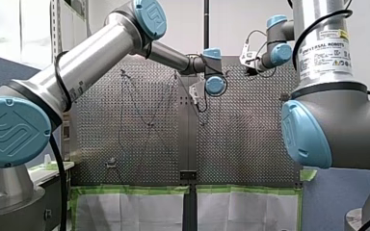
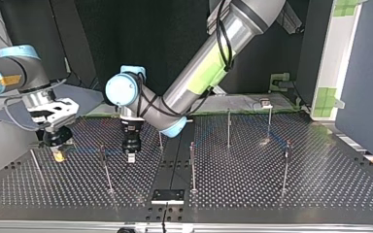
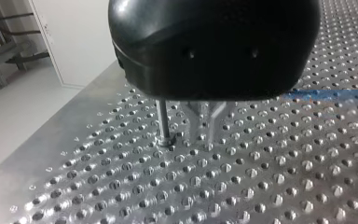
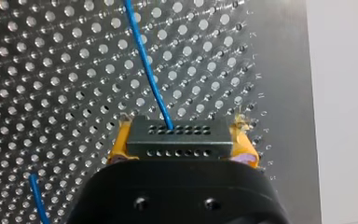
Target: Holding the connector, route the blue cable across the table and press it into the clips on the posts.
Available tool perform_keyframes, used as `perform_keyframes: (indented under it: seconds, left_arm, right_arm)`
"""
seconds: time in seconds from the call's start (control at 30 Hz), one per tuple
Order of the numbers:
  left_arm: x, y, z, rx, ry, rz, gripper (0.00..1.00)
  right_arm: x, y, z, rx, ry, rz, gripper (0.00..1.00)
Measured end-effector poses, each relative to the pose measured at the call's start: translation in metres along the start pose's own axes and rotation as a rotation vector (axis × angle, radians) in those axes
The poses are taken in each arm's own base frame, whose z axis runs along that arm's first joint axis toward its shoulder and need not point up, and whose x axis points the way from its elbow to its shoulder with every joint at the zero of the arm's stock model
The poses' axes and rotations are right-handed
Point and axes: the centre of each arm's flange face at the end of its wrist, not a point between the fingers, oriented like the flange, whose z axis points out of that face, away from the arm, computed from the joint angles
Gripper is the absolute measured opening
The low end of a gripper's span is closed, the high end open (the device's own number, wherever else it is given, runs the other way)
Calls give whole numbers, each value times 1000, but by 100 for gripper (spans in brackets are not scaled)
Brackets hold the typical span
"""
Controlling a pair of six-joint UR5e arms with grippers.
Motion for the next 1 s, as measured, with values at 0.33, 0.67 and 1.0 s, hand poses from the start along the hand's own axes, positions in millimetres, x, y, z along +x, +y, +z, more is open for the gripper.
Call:
perform_keyframes:
  seconds: [0.33,0.67,1.0]
  left_arm:
    - [6,-6,-18,-10,67,14,100]
    - [0,-18,-45,-39,121,27,100]
    - [-2,-33,-81,-6,199,73,100]
  right_arm:
    - [0,0,0,0,0,0,0]
    - [0,0,0,0,0,0,0]
    - [0,0,0,0,0,0,0]
